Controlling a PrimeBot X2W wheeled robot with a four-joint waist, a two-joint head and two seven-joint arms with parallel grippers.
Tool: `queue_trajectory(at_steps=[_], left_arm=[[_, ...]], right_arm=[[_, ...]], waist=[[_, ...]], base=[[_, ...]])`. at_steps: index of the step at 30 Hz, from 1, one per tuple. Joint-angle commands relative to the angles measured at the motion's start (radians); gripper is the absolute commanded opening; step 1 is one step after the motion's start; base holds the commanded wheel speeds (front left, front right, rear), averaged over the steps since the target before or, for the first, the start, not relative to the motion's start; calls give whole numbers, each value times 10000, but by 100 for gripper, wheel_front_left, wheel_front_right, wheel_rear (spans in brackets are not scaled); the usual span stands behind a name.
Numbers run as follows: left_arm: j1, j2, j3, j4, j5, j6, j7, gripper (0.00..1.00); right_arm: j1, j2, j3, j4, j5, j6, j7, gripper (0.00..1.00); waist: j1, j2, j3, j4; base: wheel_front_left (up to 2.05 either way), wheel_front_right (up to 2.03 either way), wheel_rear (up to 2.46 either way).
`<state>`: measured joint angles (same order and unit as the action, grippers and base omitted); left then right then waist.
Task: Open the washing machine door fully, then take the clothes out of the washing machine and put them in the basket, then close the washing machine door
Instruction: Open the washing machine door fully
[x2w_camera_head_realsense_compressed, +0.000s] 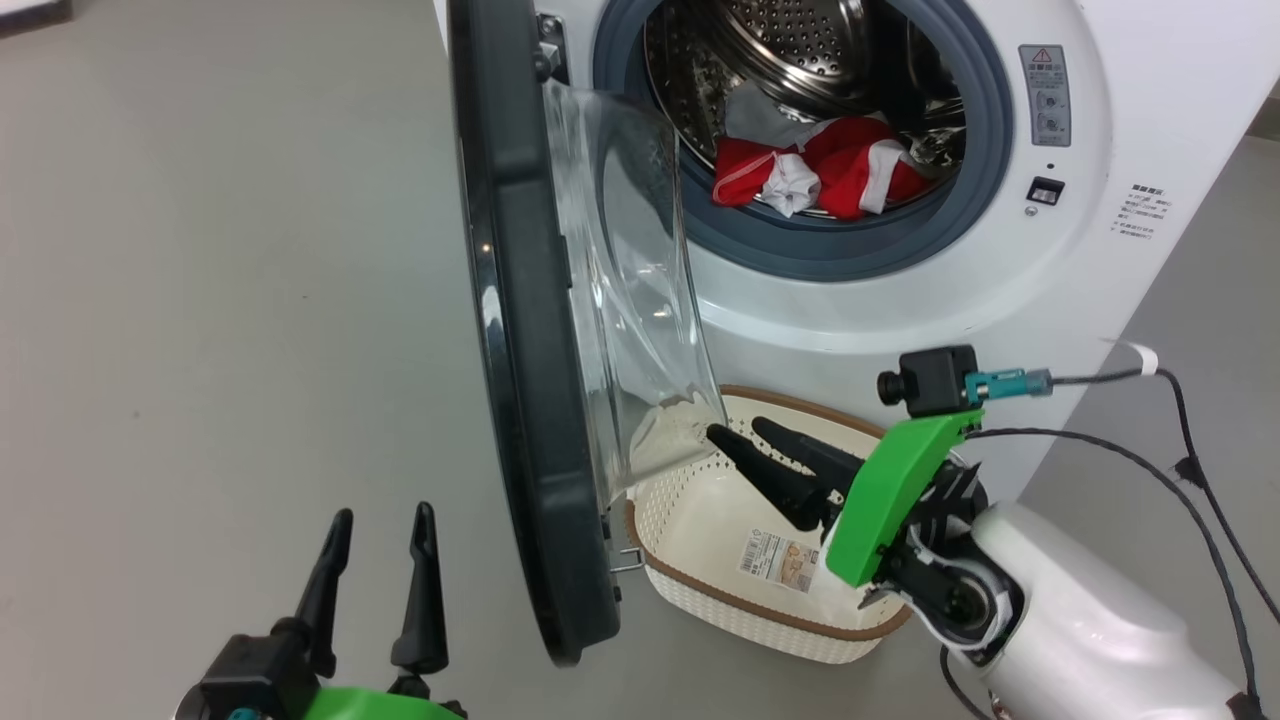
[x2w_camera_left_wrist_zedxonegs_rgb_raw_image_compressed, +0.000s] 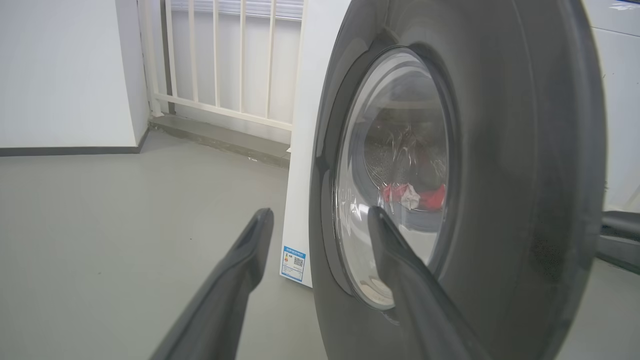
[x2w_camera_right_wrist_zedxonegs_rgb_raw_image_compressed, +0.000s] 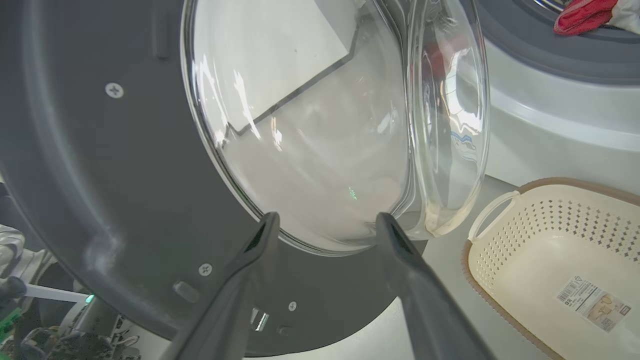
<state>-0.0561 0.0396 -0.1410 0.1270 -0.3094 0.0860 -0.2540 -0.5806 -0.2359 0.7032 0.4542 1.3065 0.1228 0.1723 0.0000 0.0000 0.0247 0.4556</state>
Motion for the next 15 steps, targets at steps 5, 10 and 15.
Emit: queue_trajectory(at_steps=[5, 10, 15], left_arm=[[-64, 106, 444, -169, 178, -25, -78, 100], [-28, 106, 519, -176, 236, -26, -78, 100], [35, 106, 605, -274, 297, -6, -78, 100]], right_arm=[[228, 15, 447, 277, -1207, 79, -2190, 100], [172, 55, 661, 1401, -2784, 79, -3984, 100], [281, 482, 9, 2115, -4138, 79, -4326, 100]], waist=[[0, 0, -167, -131], [0, 0, -249, -187], [0, 0, -282, -274]], base=[[0, 0, 0], [0, 0, 0], [0, 0, 0]])
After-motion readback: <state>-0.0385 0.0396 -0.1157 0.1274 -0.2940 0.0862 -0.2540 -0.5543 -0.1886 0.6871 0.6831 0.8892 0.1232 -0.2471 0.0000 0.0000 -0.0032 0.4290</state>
